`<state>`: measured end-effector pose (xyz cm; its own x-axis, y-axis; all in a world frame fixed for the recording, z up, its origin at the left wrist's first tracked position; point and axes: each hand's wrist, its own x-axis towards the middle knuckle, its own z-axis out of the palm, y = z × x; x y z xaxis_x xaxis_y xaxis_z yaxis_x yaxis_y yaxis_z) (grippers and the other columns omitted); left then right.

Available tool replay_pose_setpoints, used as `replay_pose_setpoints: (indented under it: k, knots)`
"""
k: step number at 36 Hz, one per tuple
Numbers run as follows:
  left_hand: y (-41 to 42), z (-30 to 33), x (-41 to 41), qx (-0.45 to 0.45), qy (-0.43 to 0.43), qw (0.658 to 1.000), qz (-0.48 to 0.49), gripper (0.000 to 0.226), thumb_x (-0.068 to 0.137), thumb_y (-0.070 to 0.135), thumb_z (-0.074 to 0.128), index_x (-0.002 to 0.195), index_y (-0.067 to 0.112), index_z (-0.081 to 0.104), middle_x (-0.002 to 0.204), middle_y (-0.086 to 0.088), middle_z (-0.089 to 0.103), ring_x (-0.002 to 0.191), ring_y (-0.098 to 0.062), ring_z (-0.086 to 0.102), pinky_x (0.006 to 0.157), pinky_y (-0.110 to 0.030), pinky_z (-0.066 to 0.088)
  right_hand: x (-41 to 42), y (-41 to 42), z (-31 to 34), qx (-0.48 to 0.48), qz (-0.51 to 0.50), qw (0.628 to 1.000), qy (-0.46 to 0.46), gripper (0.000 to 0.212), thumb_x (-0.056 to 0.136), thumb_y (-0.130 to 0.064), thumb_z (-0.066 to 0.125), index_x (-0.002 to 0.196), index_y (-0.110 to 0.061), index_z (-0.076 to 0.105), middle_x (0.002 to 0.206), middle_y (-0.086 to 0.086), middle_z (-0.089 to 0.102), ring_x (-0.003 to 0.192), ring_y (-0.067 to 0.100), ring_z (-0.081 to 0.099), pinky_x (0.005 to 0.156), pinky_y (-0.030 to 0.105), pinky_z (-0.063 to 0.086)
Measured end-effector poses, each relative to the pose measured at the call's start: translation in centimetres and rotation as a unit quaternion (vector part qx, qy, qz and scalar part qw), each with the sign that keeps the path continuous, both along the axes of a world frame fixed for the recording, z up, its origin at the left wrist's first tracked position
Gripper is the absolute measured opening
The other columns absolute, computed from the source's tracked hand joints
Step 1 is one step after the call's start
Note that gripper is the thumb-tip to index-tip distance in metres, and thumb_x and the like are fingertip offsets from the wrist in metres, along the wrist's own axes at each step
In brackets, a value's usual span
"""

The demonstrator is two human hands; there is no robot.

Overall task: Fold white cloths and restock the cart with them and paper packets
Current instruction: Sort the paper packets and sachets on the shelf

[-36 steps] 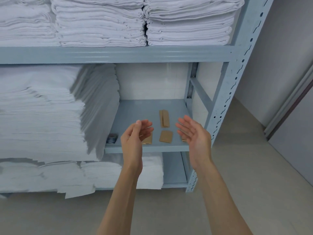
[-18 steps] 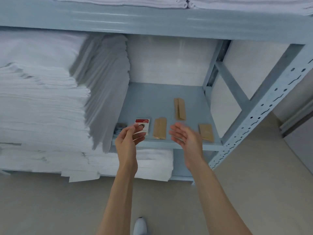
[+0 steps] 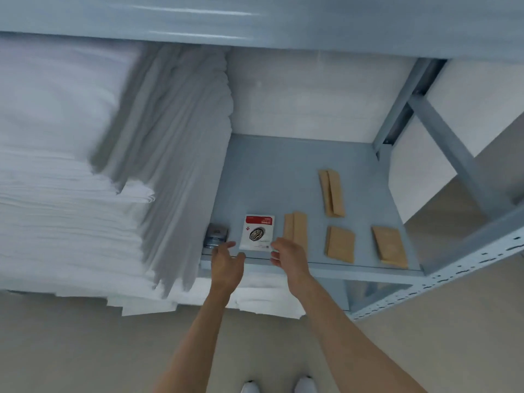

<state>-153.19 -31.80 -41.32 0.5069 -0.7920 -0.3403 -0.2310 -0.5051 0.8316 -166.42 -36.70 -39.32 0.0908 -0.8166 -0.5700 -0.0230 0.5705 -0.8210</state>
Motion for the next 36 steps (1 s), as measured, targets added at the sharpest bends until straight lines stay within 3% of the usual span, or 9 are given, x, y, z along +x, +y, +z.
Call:
replay_pose_setpoints:
  k: [3, 5, 10, 13, 17, 21, 26, 31, 36]
  knots:
    - [-1.8, -2.9, 1.4, 0.048, -0.08, 0.995, -0.038, 0.046, 0.093, 0.009, 0.059, 0.137, 0.0, 0.046, 0.145, -0.018, 0.038, 0.13, -0.034, 0.042, 0.107, -0.037, 0.038, 1.0, -2.1, -2.6, -0.01, 0.063, 0.996, 0.068, 0.045, 0.09, -0.017, 0.06, 0.132, -0.004, 0.058, 0.131, 0.009, 0.061, 0.112, 0.022, 0.059, 0.106, 0.038, 0.047]
    - [-2.8, -5.0, 2.2, 0.065, -0.12, 0.989, -0.058, 0.052, 0.093, 0.008, 0.058, 0.14, -0.005, 0.039, 0.147, -0.021, 0.034, 0.133, -0.036, 0.036, 0.112, -0.042, 0.033, 1.7, -3.4, -4.3, -0.03, 0.105, 0.988, 0.106, 0.054, 0.09, -0.023, 0.061, 0.142, -0.01, 0.05, 0.143, 0.008, 0.053, 0.129, 0.026, 0.051, 0.111, 0.043, 0.041]
    - [-4.8, -9.1, 4.0, 0.097, -0.195, 0.971, -0.101, 0.074, 0.099, 0.016, 0.051, 0.156, 0.001, 0.006, 0.164, -0.014, 0.008, 0.15, -0.032, 0.011, 0.12, -0.04, 0.014, 2.9, -5.7, -7.8, -0.124, 0.168, 0.954, 0.214, 0.066, 0.092, -0.028, 0.062, 0.151, -0.016, 0.036, 0.153, 0.005, 0.041, 0.14, 0.023, 0.039, 0.115, 0.036, 0.033]
    - [-5.9, -10.6, 4.6, 0.116, -0.267, 0.949, -0.122, 0.072, 0.1, 0.022, 0.049, 0.155, 0.001, 0.007, 0.164, -0.015, 0.002, 0.152, -0.032, 0.004, 0.123, -0.041, 0.006, 3.3, -6.8, -9.0, -0.177, 0.188, 0.92, 0.295, 0.063, 0.091, -0.025, 0.06, 0.149, -0.014, 0.037, 0.147, 0.011, 0.045, 0.137, 0.028, 0.039, 0.11, 0.035, 0.033]
    - [-6.7, -11.6, 4.5, 0.14, -0.338, 0.923, -0.117, 0.068, 0.099, 0.025, 0.049, 0.153, 0.002, 0.015, 0.162, -0.019, 0.008, 0.149, -0.038, 0.009, 0.123, -0.044, 0.007, 3.9, -7.6, -9.9, -0.196, 0.197, 0.894, 0.351, 0.058, 0.092, -0.026, 0.06, 0.143, -0.01, 0.039, 0.141, 0.013, 0.044, 0.131, 0.031, 0.04, 0.11, 0.037, 0.032]
    - [-6.6, -12.0, 3.9, 0.137, -0.396, 0.901, -0.113, 0.053, 0.096, 0.025, 0.049, 0.143, 0.01, 0.031, 0.153, -0.016, 0.027, 0.14, -0.038, 0.026, 0.119, -0.048, 0.017, 5.0, -8.0, -10.1, -0.17, 0.157, 0.917, 0.324, 0.06, 0.091, -0.018, 0.063, 0.143, -0.008, 0.035, 0.14, 0.017, 0.041, 0.132, 0.032, 0.039, 0.111, 0.041, 0.036]
    - [-6.4, -12.4, 3.8, 0.101, -0.401, 0.903, -0.114, 0.036, 0.099, 0.025, 0.051, 0.132, 0.017, 0.04, 0.139, -0.011, 0.039, 0.125, -0.033, 0.042, 0.108, -0.043, 0.035, 6.2, -8.4, -10.2, -0.153, 0.085, 0.945, 0.276, 0.053, 0.089, -0.012, 0.063, 0.136, -0.006, 0.039, 0.131, 0.017, 0.05, 0.124, 0.032, 0.044, 0.104, 0.042, 0.043]
    - [-6.2, -12.3, 4.5, 0.074, -0.371, 0.922, -0.083, 0.036, 0.097, 0.027, 0.059, 0.129, 0.015, 0.047, 0.138, -0.015, 0.04, 0.124, -0.033, 0.044, 0.106, -0.042, 0.041, 7.2, -8.8, -10.9, -0.116, 0.069, 0.964, 0.23, 0.042, 0.092, -0.017, 0.064, 0.127, -0.004, 0.044, 0.127, 0.014, 0.06, 0.12, 0.034, 0.056, 0.101, 0.049, 0.047]
    - [-5.9, -12.2, 4.6, 0.071, -0.358, 0.928, -0.067, 0.037, 0.096, 0.026, 0.061, 0.129, 0.015, 0.049, 0.135, -0.017, 0.043, 0.123, -0.032, 0.042, 0.105, -0.038, 0.037, 8.2, -9.0, -11.7, -0.103, 0.079, 0.965, 0.228, 0.038, 0.089, -0.014, 0.066, 0.122, -0.001, 0.054, 0.126, 0.017, 0.06, 0.113, 0.034, 0.06, 0.094, 0.042, 0.053]
